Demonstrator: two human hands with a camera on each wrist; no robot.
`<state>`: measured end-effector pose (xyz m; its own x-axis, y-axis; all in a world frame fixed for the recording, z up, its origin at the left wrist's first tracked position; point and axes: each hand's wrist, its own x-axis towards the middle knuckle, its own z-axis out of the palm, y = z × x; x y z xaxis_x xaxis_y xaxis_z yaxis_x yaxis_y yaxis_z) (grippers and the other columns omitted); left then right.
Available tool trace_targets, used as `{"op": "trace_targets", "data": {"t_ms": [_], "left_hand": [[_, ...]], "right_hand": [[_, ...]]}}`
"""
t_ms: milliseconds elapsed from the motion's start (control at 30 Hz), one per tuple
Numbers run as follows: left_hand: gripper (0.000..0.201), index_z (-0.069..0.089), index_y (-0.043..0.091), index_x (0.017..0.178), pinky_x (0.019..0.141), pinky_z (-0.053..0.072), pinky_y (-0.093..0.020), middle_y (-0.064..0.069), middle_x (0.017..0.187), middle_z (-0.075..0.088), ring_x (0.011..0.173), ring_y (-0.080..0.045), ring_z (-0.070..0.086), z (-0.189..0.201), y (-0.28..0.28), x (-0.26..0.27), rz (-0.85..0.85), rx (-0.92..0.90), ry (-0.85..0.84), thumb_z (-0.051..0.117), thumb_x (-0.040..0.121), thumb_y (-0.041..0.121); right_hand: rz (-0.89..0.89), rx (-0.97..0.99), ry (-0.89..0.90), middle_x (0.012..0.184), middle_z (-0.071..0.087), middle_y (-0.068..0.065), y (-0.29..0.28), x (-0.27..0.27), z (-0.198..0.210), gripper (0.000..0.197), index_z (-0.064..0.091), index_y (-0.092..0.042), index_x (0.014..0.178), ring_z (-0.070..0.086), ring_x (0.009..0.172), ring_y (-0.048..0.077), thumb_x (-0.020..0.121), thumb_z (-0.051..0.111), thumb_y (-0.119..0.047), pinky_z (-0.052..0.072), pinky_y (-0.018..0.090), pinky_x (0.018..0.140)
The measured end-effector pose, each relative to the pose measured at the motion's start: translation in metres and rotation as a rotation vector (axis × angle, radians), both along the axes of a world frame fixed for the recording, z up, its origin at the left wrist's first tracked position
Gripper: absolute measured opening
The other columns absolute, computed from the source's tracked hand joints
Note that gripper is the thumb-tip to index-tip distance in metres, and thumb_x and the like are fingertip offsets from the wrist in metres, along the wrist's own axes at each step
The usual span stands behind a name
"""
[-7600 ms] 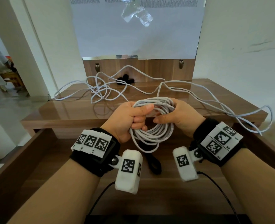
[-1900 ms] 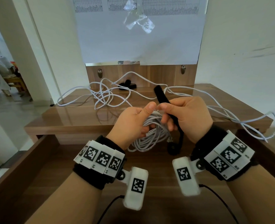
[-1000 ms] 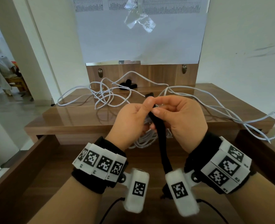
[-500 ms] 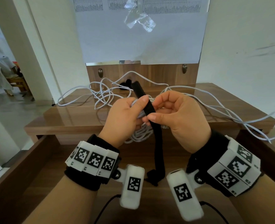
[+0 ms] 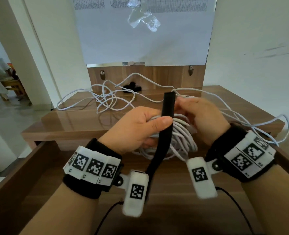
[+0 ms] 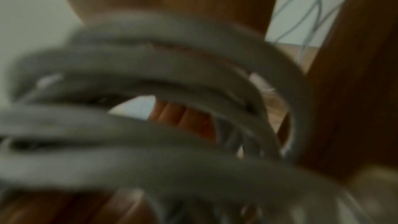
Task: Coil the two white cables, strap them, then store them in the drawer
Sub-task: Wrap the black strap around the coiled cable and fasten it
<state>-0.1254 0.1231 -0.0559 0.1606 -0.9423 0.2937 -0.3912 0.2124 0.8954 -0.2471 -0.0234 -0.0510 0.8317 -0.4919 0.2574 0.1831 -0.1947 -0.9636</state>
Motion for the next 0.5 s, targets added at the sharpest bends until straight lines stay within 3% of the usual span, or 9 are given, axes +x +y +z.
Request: {"op": "trace_targets", "data": {"t_ms": [67, 133, 200, 300, 333, 367, 400, 467, 500], "left_hand": [[0.041, 0.062, -0.011, 0.094, 0.041, 0.030, -0.017, 0.004, 0.064, 0.063, 0.046, -0.015, 0.042, 0.000, 0.000, -0.002, -0.030, -0.004, 0.013, 0.053, 0.095, 0.029], [0.041, 0.060, -0.013, 0.093, 0.040, 0.029, -0.016, 0.005, 0.061, 0.062, 0.042, -0.009, 0.038, 0.001, 0.000, -0.006, -0.033, -0.020, 0.029, 0.049, 0.095, 0.027], [0.035, 0.060, -0.006, 0.085, 0.040, 0.032, -0.019, 0.002, 0.058, 0.062, 0.039, -0.011, 0.043, 0.002, -0.001, -0.010, -0.013, -0.052, 0.026, 0.050, 0.096, 0.026], [0.038, 0.058, -0.008, 0.082, 0.041, 0.039, -0.041, -0.018, 0.066, 0.064, 0.049, -0.048, 0.053, 0.003, -0.002, -0.012, 0.036, -0.126, -0.004, 0.059, 0.096, 0.026], [0.035, 0.059, -0.007, 0.080, 0.041, 0.040, -0.047, -0.015, 0.067, 0.066, 0.052, -0.053, 0.052, 0.003, -0.001, -0.013, 0.059, -0.150, -0.027, 0.059, 0.095, 0.024], [0.031, 0.060, -0.004, 0.077, 0.042, 0.040, -0.052, -0.010, 0.067, 0.066, 0.053, -0.053, 0.053, 0.004, -0.001, -0.014, 0.076, -0.169, -0.052, 0.058, 0.094, 0.022], [0.029, 0.062, -0.001, 0.076, 0.043, 0.041, -0.054, -0.006, 0.066, 0.067, 0.054, -0.051, 0.054, 0.004, -0.002, -0.014, 0.087, -0.184, -0.075, 0.057, 0.094, 0.021], [0.026, 0.064, 0.001, 0.078, 0.044, 0.045, -0.054, -0.003, 0.067, 0.068, 0.054, -0.046, 0.059, 0.004, -0.003, -0.013, 0.086, -0.198, -0.094, 0.060, 0.095, 0.021], [0.026, 0.064, 0.000, 0.079, 0.042, 0.047, -0.049, -0.005, 0.068, 0.069, 0.053, -0.042, 0.060, 0.004, -0.003, -0.013, 0.079, -0.193, -0.084, 0.061, 0.093, 0.022]], "right_hand": [[0.090, 0.105, 0.097, 0.074, 0.067, 0.015, 0.005, 0.002, -0.005, 0.027, 0.066, 0.003, 0.086, 0.062, 0.067, 0.026, 0.097, 0.045, -0.012, 0.054, 0.032, 0.063], [0.139, 0.184, 0.158, 0.072, 0.066, 0.015, 0.006, 0.000, -0.004, 0.017, 0.065, 0.005, 0.087, 0.061, 0.069, 0.029, 0.085, 0.054, -0.008, 0.054, 0.036, 0.064], [0.251, 0.165, 0.252, 0.077, 0.064, 0.029, 0.004, -0.004, -0.001, 0.033, 0.070, 0.009, 0.086, 0.061, 0.065, 0.035, 0.067, 0.063, -0.016, 0.055, 0.038, 0.060], [0.392, 0.138, 0.355, 0.099, 0.054, 0.050, 0.009, -0.009, 0.006, 0.030, 0.076, 0.003, 0.079, 0.054, 0.087, 0.057, 0.074, 0.054, -0.017, 0.050, 0.059, 0.077], [0.404, 0.131, 0.360, 0.101, 0.054, 0.049, 0.011, -0.011, 0.006, 0.029, 0.076, 0.003, 0.078, 0.052, 0.092, 0.063, 0.077, 0.052, -0.013, 0.045, 0.066, 0.085], [0.397, 0.130, 0.353, 0.098, 0.060, 0.044, 0.011, -0.011, 0.004, 0.026, 0.076, 0.002, 0.076, 0.054, 0.092, 0.062, 0.078, 0.052, -0.008, 0.046, 0.065, 0.088], [0.388, 0.124, 0.326, 0.088, 0.066, 0.035, 0.010, -0.009, 0.001, 0.027, 0.076, 0.000, 0.072, 0.062, 0.086, 0.053, 0.081, 0.051, -0.001, 0.054, 0.057, 0.082], [0.373, 0.180, 0.275, 0.069, 0.070, 0.019, 0.008, -0.007, 0.000, 0.047, 0.075, -0.007, 0.058, 0.067, 0.063, 0.033, 0.090, 0.042, 0.006, 0.058, 0.033, 0.059], [0.394, 0.187, 0.292, 0.069, 0.066, 0.023, 0.009, -0.009, 0.001, 0.049, 0.075, -0.009, 0.057, 0.062, 0.060, 0.033, 0.090, 0.041, 0.002, 0.055, 0.030, 0.055]]}}
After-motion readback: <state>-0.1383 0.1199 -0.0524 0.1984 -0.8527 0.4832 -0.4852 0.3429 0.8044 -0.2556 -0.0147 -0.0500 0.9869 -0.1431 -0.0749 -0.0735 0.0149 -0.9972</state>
